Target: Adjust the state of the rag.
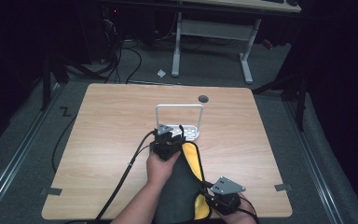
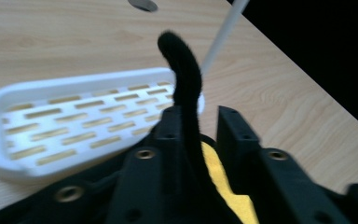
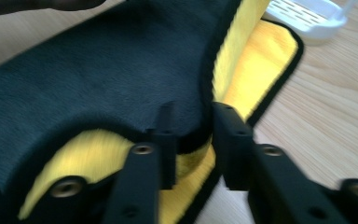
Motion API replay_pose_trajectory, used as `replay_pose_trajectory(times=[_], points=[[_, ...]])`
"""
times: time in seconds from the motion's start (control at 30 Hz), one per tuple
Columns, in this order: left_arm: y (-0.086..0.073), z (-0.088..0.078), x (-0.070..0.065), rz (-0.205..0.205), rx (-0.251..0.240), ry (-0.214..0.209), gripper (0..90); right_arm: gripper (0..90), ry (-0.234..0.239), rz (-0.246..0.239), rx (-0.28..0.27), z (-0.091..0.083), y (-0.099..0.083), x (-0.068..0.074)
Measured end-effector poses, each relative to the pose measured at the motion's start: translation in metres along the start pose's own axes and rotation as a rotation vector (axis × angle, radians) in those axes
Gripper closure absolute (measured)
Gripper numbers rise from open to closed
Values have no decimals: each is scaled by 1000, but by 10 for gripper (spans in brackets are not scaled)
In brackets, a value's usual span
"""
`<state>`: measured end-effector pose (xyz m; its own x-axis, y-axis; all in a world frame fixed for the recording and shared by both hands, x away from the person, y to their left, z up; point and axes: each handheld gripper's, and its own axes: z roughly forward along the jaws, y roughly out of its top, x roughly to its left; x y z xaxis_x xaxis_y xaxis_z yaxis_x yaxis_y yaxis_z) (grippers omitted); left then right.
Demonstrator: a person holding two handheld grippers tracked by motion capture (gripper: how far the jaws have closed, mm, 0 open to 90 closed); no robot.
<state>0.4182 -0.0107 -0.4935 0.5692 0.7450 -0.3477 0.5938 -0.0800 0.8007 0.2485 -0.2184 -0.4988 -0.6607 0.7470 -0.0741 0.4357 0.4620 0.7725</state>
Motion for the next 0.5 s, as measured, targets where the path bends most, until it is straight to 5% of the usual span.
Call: replay_pose_trajectory(times=[0.1, 0.3, 0.5], points=[[-1, 2, -2, -6, -4, -29, 565, 669, -19, 36, -34, -6, 0, -8], [-4, -1, -1, 18, 8, -32, 555, 669, -22, 62, -38, -6, -2, -15], [-15, -29, 16, 55, 15, -15, 570, 668, -20, 54, -30, 0, -3, -14]])
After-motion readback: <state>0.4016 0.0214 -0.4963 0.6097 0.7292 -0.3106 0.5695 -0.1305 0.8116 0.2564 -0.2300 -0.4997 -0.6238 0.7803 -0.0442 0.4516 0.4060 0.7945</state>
